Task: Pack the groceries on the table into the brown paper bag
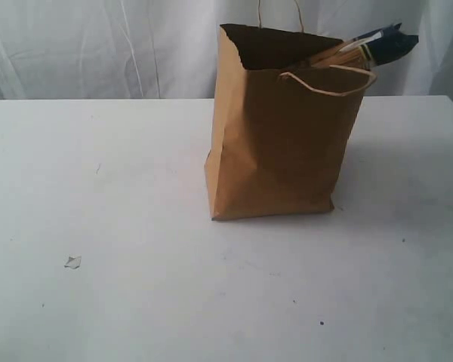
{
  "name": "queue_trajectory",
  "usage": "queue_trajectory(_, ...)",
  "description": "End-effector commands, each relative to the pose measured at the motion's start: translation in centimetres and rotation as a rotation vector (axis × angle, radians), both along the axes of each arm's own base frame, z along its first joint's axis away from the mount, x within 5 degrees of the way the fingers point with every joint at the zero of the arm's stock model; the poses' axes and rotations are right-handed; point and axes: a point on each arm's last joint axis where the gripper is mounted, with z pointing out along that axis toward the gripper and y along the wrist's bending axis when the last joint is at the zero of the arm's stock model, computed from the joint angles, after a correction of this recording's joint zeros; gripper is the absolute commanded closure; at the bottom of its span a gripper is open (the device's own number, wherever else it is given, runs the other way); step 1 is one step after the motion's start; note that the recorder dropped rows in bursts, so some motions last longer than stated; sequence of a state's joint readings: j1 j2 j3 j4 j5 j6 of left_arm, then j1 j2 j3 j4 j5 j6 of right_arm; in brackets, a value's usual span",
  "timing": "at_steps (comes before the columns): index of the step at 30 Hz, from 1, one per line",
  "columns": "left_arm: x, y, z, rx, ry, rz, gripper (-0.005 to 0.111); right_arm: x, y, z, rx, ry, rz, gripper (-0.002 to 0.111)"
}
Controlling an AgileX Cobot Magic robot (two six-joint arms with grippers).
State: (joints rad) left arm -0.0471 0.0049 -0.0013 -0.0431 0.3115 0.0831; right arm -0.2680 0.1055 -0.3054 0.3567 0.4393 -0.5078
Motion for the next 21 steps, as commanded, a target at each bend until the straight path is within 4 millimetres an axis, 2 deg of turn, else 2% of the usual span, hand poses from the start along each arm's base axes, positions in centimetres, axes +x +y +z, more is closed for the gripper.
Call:
queue_trajectory(1,-0.1,-0.1,-0.2,-0.014,0.023,-0.009,0.107,-0.2,-1.2,-0.8,0.032,-0.012,-0.141,0.108)
queue_trajectory(6,-0.1,-0.1,-0.2,-0.014,0.023,-0.009,0.107,0.5,-1.2,-5.0,0.100,0.016,-0.116,0.108)
queue_trajectory(10,-0.1,-0.1,-0.2,-0.014,0.023,-0.009,0.107,0.7,-1.0,-7.5,0.156,-0.035,-0.066,0.108)
queue_trajectory(12,-0.1,-0.1,-0.2,-0.009,0.023,-0.008,0.107,0.7,-0.8,-7.8,0.164,-0.023,-0.047,0.108)
queue_trajectory(15,-0.1,-0.1,-0.2,-0.010,0.021,-0.008,0.107,0.4,-0.7,-9.0,0.154,0.119,-0.035,0.108)
queue_trajectory(21,-0.1,-0.1,-0.2,-0.010,0.018,-0.008,0.107,0.4,-0.6,-9.0,0.142,0.121,0.001,0.108)
